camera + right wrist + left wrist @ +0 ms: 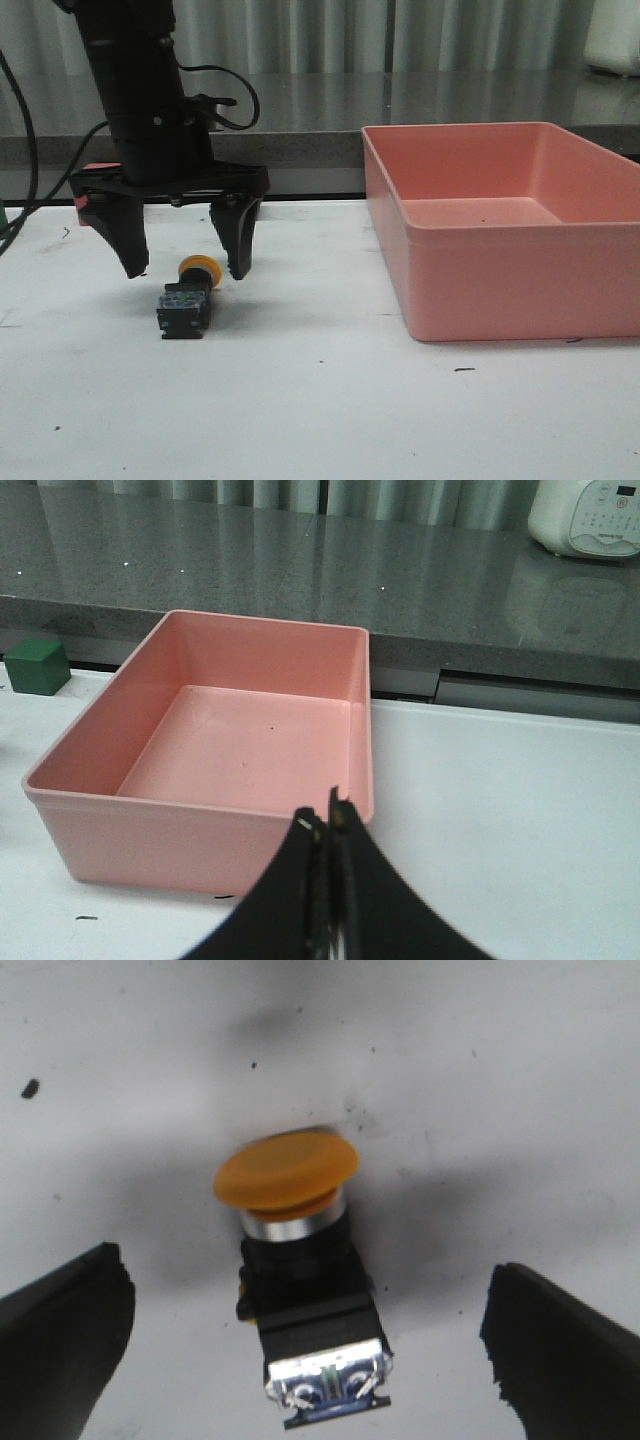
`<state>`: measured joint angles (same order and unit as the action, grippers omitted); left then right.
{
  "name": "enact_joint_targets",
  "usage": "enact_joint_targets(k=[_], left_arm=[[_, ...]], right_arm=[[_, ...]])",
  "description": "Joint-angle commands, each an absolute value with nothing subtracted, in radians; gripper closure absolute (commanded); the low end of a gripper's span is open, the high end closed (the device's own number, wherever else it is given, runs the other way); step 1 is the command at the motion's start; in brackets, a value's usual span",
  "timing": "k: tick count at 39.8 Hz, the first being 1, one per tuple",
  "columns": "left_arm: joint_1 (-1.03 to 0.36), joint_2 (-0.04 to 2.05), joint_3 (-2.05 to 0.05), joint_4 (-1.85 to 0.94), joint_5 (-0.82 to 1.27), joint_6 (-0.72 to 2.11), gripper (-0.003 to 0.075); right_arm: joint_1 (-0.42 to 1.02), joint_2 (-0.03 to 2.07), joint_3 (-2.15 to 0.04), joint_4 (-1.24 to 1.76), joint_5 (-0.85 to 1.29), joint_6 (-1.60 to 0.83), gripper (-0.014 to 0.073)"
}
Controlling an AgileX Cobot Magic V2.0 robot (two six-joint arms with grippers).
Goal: Place and stand button with both arms
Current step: 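Lower the left gripper over the lying button and close on it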
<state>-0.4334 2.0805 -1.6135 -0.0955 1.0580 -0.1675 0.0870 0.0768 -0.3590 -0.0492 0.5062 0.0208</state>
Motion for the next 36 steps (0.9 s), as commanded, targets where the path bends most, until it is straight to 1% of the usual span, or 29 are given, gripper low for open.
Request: enact_joint_targets(k=[1, 18, 21, 23, 25, 33, 36], left_arm=[[-0.438, 2.051, -1.663, -0.108, 1.058, -0.181, 0.0048], [-0.438, 2.099, -1.681, -0.108, 1.048, -0.181, 0.0049], [-0.438, 2.102, -1.681, -0.108, 1.048, -0.181, 0.0071], [-0.438, 2.109, -1.681, -0.108, 1.048, -0.181, 0.0111], [-0.438, 2.112, -1.681, -0.108, 1.053, -0.181, 0.0172], [-0.438, 2.116, -1.681, -0.105, 1.056, -0.181, 0.0463], [-0.438, 2.116, -1.683, -0.095, 1.054, -0.181, 0.0539]], right_arm=[[0.080, 0.089, -0.384, -0.063, 0.418, 0.010, 0.0655], [0.080, 0.089, -0.384, -0.063, 0.418, 0.010, 0.0655], [0.080, 0.089, -0.384, -0.063, 0.418, 0.010, 0.0655], [0.080, 0.089, -0.384, -0.063, 0.418, 0.010, 0.0655], [0.080, 0.089, -0.384, -0.063, 0.418, 0.010, 0.0655], [0.080, 0.089, -0.384, -0.063, 0.418, 0.010, 0.0655], [0.080, 0.089, -0.384, -0.063, 0.418, 0.010, 0.0655]])
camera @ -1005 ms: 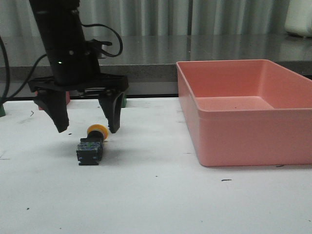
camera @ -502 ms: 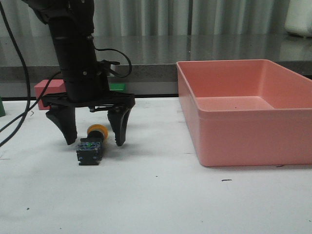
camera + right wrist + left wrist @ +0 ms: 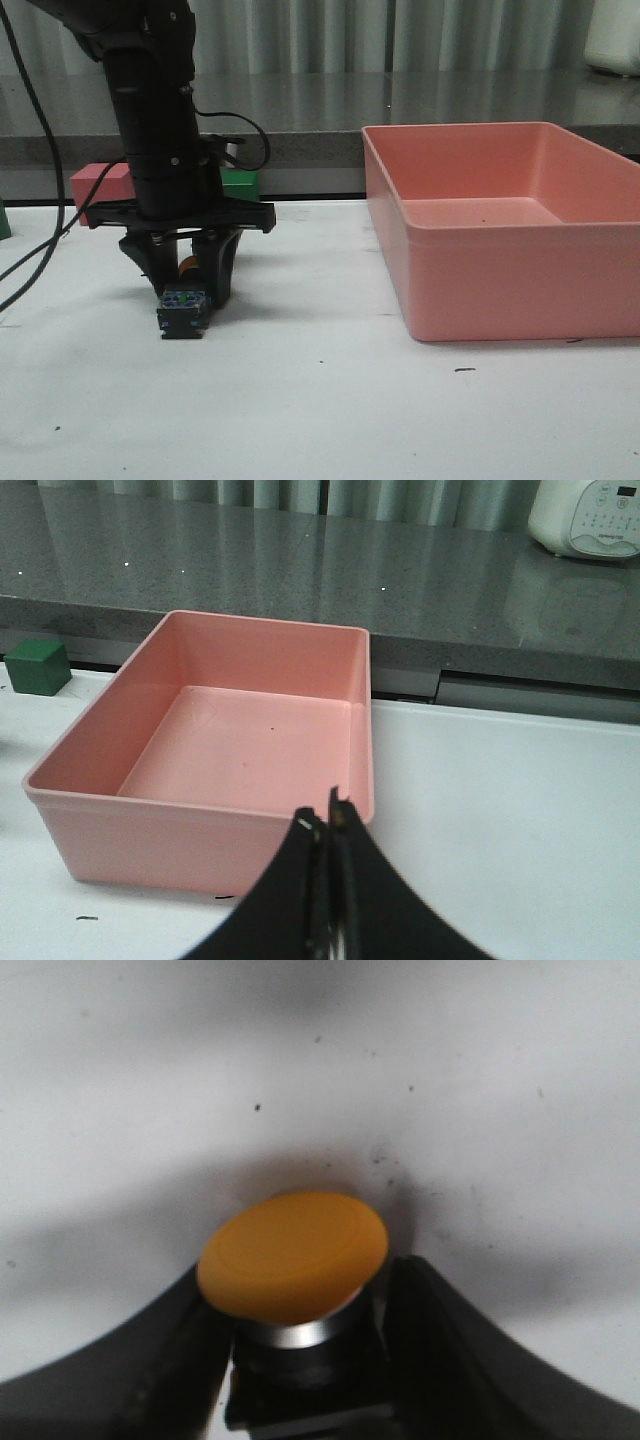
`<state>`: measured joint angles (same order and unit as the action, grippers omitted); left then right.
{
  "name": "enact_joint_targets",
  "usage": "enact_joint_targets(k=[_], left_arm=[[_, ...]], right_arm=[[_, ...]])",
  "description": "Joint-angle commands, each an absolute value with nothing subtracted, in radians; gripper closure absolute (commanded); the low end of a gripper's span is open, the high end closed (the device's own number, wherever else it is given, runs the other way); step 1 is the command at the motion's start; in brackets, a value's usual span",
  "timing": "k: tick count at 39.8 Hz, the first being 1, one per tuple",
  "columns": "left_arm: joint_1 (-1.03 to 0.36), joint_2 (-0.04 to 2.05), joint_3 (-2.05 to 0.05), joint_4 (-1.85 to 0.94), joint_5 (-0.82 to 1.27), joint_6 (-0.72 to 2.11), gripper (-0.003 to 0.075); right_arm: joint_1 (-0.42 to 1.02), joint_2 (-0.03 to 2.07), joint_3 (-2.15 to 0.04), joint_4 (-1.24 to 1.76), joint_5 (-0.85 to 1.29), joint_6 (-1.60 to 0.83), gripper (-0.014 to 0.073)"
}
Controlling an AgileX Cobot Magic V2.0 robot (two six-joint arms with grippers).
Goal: Place and stand button with both arms
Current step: 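Lift the button with the left gripper and rotate it upright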
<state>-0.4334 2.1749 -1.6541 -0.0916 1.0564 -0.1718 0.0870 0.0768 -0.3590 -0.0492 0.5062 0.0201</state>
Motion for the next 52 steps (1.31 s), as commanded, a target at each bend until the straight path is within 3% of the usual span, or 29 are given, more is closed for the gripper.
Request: enact_joint_targets(k=[1, 6, 17, 40, 47, 52], left_arm=[[-0.438, 2.116, -1.683, -0.093, 1.054, -0.181, 0.0555], [-0.438, 2.116, -1.698, -0.074, 1.068, -0.181, 0.0603], [-0.448, 2.006, -1.659, -0.017, 0.965, -0.181, 0.0603], [-0.446, 1.383, -0.781, 0.092, -0.257, -0.181, 0.0603], [-0.446, 1.313, -0.543, 0.097, -0.624, -0.181, 0.0604], [-0.446, 1.315, -0.450, 0.097, -0.761, -0.181, 0.0603]], right_arm=[[0.080, 0.089, -0.384, -0.063, 0.418, 0.010, 0.0655], [0.080, 0.089, -0.384, -0.063, 0.418, 0.010, 0.0655], [0.080, 0.089, -0.384, -0.063, 0.418, 0.010, 0.0655], [0.080, 0.089, -0.384, -0.063, 0.418, 0.010, 0.0655], [0.080, 0.089, -0.384, -0.063, 0.418, 0.010, 0.0655], [0.080, 0.089, -0.384, -0.063, 0.418, 0.010, 0.0655]])
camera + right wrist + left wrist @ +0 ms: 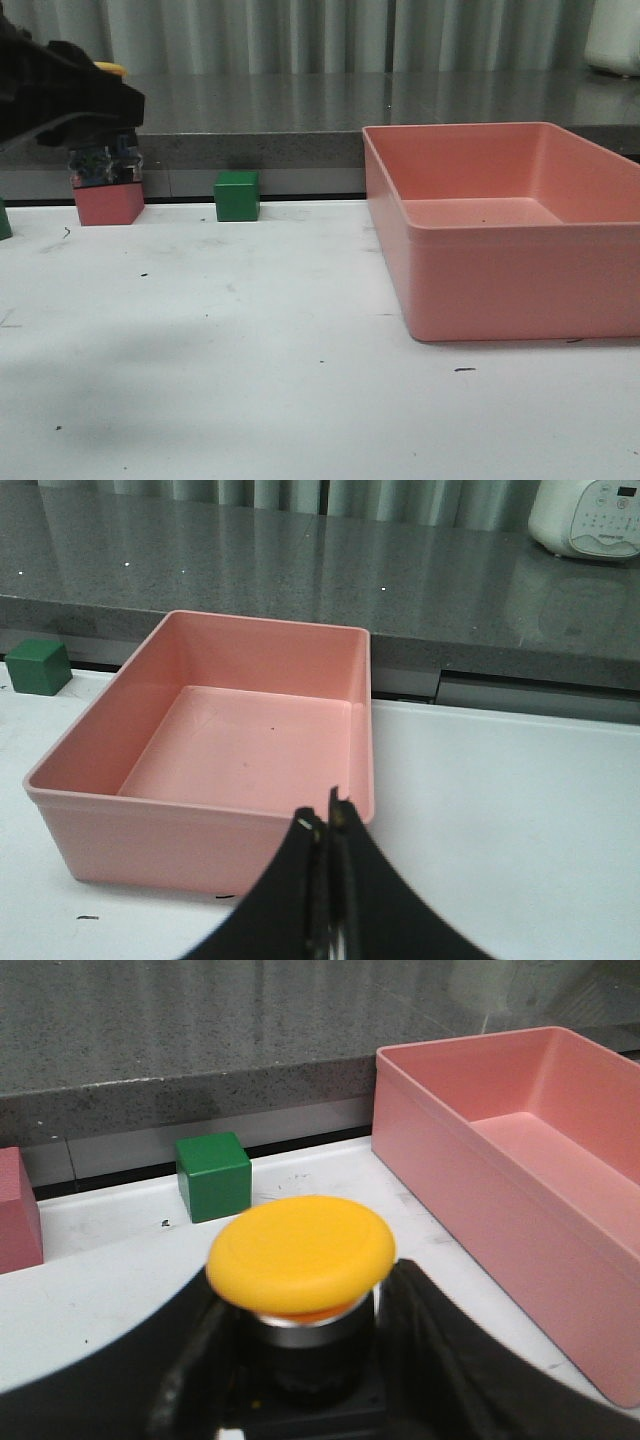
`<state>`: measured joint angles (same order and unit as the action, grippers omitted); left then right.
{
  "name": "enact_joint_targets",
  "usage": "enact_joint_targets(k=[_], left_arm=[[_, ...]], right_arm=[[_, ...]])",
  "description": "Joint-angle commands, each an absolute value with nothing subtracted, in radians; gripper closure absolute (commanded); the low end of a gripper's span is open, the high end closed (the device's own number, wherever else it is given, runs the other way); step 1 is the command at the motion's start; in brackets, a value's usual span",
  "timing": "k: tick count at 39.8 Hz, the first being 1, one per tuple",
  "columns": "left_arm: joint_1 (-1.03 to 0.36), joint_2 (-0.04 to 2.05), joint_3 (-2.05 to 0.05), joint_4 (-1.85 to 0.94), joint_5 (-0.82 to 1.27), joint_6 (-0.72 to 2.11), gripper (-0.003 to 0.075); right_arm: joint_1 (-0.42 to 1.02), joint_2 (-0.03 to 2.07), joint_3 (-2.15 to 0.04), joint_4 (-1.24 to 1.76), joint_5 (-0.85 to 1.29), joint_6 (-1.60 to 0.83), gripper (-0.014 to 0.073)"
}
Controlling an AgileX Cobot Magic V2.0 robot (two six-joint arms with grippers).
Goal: Place and stand button with both arms
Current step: 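Lift the button with the left gripper and rotate it upright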
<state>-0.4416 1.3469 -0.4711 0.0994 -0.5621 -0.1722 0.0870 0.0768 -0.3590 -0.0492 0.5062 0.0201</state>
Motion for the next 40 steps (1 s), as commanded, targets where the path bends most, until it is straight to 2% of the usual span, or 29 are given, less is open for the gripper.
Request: enact_joint_targets(k=[1, 12, 24, 31, 40], left_arm=[[-0.446, 1.315, -0.437, 0.097, -0.778, -0.181, 0.0603], [-0.446, 1.399, -0.414, 0.019, -0.856, 0.016, 0.0603], [-0.446, 1.728, -0.414, -0.045, -1.369, 0.039, 0.0603], [-0.446, 1.856, -0.430, -0.045, -1.369, 0.039, 0.0603], [-0.446, 1.868, -0.430, -0.045, -1.369, 0.039, 0.0602]], right_arm=[[0.080, 0.089, -0.384, -0.063, 0.418, 0.010, 0.0655], [0.080, 0.089, -0.384, -0.063, 0.418, 0.010, 0.0655], [0.080, 0.089, -0.384, -0.063, 0.418, 0.010, 0.0655], [0.080, 0.089, -0.384, -0.063, 0.418, 0.010, 0.0655], [0.080, 0.089, -0.384, -0.063, 0.418, 0.010, 0.0655]])
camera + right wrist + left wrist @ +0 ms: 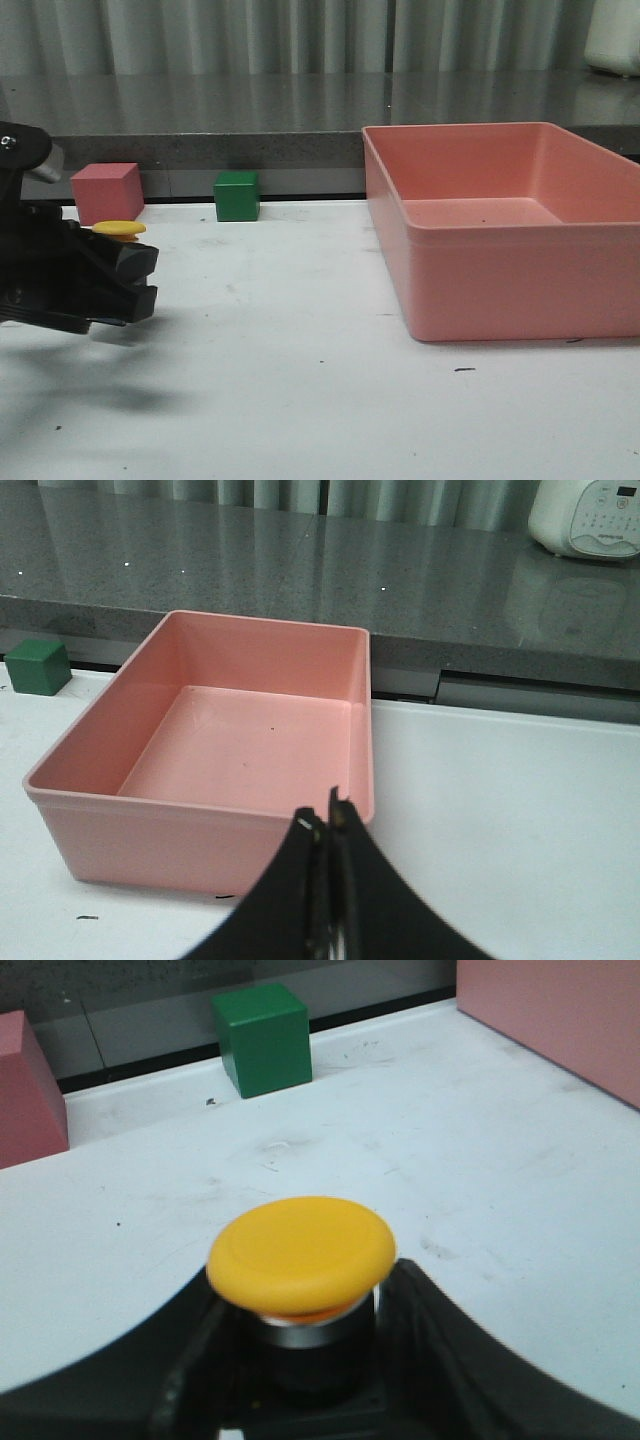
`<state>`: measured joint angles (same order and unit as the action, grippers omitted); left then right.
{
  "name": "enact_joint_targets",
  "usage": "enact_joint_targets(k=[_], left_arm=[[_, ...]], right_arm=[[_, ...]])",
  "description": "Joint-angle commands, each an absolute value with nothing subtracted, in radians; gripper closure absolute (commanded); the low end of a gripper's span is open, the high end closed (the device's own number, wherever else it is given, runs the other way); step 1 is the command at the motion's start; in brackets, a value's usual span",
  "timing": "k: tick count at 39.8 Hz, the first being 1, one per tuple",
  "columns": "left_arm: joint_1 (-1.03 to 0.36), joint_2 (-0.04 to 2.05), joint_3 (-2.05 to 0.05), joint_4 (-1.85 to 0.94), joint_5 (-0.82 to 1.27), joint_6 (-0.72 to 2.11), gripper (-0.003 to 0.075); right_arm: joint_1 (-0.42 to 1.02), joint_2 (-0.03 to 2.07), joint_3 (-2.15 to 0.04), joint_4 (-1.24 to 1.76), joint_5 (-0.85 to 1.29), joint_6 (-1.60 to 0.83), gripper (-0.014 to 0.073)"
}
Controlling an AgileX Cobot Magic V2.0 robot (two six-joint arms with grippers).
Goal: Place and stand button with both arms
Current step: 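Lift the button with the left gripper and rotate it upright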
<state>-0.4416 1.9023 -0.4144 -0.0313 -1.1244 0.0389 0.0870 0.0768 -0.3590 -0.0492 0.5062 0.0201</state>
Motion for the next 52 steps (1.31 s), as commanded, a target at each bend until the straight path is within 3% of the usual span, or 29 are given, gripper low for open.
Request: enact_joint_targets(k=[1, 13, 42, 52], left_arm=[[-0.446, 1.869, -0.430, -0.045, -1.369, 0.039, 0.0602], [-0.446, 1.871, -0.430, -0.045, -1.367, 0.039, 0.0527], [-0.446, 1.908, -0.432, -0.045, -1.369, 0.039, 0.0513], [-0.446, 1.908, -0.432, -0.045, -1.369, 0.039, 0.0290]], right_arm=[[0.080, 0.089, -0.384, -0.063, 0.418, 0.010, 0.0655], [0.080, 0.089, -0.384, -0.063, 0.418, 0.010, 0.0655], [0.080, 0.089, -0.384, -0.063, 0.418, 0.010, 0.0655], [0.080, 0.089, -0.384, -0.063, 0.418, 0.010, 0.0655]])
